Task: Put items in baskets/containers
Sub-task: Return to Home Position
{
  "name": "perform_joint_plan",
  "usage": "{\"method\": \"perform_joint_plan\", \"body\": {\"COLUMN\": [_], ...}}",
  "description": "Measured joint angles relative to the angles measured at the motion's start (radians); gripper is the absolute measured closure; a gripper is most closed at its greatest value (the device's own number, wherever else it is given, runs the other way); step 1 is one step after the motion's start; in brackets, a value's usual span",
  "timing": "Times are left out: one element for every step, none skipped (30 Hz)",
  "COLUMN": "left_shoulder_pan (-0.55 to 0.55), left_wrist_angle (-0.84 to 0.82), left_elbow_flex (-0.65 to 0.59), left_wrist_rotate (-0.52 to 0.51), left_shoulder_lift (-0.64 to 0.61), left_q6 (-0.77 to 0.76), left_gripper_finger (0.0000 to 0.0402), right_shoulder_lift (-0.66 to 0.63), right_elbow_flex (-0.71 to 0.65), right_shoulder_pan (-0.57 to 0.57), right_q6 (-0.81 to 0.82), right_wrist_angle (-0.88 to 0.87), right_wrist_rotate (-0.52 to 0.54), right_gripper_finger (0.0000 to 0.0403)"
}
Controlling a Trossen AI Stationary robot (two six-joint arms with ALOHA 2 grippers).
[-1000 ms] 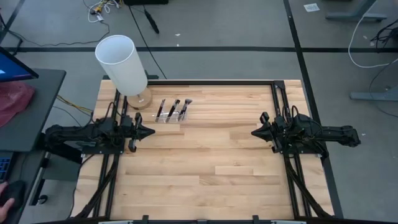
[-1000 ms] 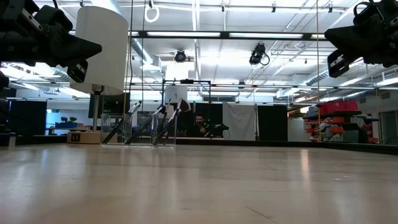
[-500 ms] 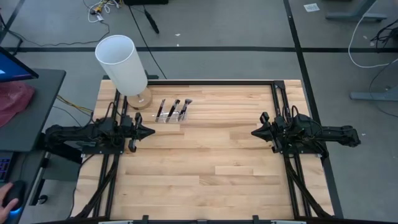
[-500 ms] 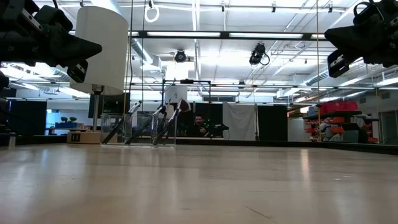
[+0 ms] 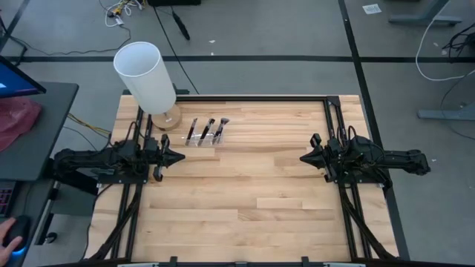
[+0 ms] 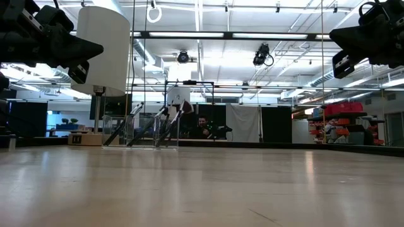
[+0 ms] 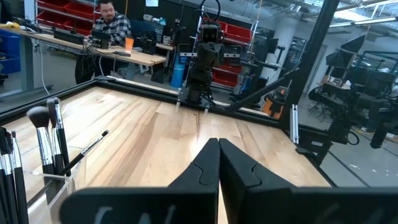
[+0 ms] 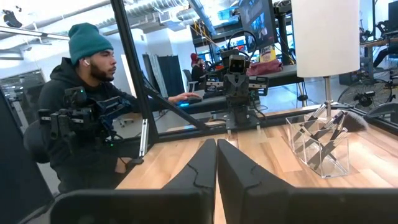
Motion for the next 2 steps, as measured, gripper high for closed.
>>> {"method": "perform_joint_plan", "body": {"left_shoulder_pan": [0.000,0.000], "left_wrist_angle": [0.000,0.000], "left_elbow_flex": [0.000,0.000], "left_wrist_rotate": [0.000,0.000], "left_shoulder_lift": [0.000,0.000], "left_q6": [0.000,0.000], "left_gripper_finger": [0.0399,0.0399], "right_shoulder_lift": [0.000,0.000], "right_elbow_flex": [0.000,0.000], "right_shoulder_pan": [0.000,0.000], "right_q6": [0.000,0.000], "right_wrist_angle": [0.000,0.000], "right_wrist_rotate": [0.000,0.000], "right_gripper_finger": [0.0385,0.0385]}}
